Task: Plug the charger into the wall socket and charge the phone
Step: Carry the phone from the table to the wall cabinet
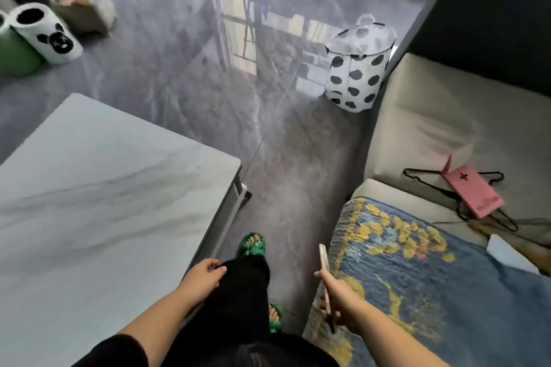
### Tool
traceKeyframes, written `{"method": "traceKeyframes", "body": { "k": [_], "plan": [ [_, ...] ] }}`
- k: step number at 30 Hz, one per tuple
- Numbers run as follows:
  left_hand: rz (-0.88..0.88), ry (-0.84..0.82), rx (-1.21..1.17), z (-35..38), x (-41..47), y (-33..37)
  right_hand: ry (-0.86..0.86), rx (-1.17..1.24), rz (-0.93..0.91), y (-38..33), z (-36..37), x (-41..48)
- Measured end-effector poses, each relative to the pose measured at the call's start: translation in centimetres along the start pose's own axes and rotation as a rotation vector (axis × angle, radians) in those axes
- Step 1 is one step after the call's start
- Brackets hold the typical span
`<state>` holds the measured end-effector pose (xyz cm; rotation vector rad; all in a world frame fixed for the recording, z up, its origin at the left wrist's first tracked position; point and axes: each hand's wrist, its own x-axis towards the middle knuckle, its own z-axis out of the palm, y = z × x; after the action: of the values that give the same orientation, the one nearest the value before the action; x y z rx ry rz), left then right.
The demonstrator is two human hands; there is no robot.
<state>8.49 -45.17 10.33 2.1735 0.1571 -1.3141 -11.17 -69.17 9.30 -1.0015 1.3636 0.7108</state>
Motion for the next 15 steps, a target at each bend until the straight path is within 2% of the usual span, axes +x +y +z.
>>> {"method": "traceKeyframes", "body": {
  "k": [6,11,15],
  "plan": [
    [0.014,-0.036,-0.053,-2.7,5.7,9.9,0.057,-0.019,-0.136,-12.8,-3.2,1.7],
    [-0.071,-0.061,-0.114,-4.7,9.5,18.0,0.101,-0.07,-0.131,-23.2,-7.4,2.9],
    [-0.041,-0.083,-0.158,-6.2,12.4,25.5,0.161,-0.128,-0.129,-30.8,-10.9,4.0]
  ]
}}
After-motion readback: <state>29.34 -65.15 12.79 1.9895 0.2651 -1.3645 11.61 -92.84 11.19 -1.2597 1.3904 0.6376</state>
